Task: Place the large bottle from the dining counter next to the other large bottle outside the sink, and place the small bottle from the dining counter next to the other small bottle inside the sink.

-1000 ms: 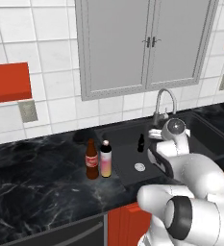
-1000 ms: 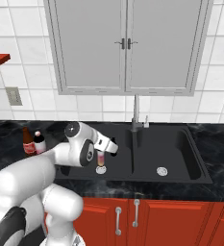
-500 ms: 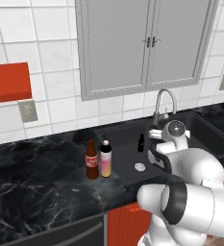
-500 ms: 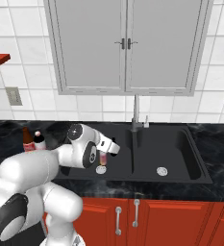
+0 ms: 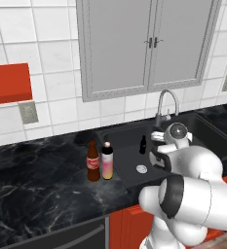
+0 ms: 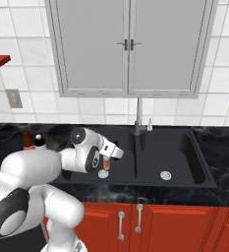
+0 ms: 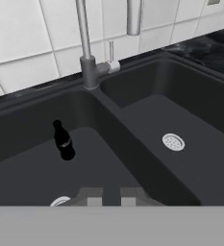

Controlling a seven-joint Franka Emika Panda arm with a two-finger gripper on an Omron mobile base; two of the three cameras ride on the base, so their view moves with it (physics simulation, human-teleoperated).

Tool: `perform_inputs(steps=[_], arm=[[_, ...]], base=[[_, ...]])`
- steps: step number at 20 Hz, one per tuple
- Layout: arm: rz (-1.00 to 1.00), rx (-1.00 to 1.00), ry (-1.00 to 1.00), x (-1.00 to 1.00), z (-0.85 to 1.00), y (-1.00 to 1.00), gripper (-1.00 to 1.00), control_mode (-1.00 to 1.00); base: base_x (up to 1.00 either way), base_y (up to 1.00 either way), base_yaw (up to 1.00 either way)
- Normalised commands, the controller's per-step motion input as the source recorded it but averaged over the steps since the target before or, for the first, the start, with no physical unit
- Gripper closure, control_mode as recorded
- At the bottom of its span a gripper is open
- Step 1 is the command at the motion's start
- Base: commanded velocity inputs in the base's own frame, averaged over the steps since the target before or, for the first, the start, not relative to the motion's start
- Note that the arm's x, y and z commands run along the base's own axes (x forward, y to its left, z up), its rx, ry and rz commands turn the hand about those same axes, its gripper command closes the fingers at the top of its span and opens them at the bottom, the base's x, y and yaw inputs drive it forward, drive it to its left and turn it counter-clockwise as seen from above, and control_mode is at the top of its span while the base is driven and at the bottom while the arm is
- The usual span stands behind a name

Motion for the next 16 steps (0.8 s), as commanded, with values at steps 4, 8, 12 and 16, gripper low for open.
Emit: perform_inputs(steps=[4, 8, 12, 16], arm=[[-0.01, 0.0, 0.0, 0.01, -0.16, 0.0, 1.0, -1.0], [0.0, 0.0, 0.0, 0.04, -0.28, 0.0, 1.0, -1.0], [0.0, 0.0, 0.0, 0.01, -0.25, 0.0, 1.0, -1.0], [0.0, 0.0, -0.01, 0.05, -0.2, 0.0, 1.0, -1.0]], base=[[0.0, 0.0, 0.0], [0.0, 0.0, 0.0], [0.0, 0.0, 0.0], [0.0, 0.0, 0.0]])
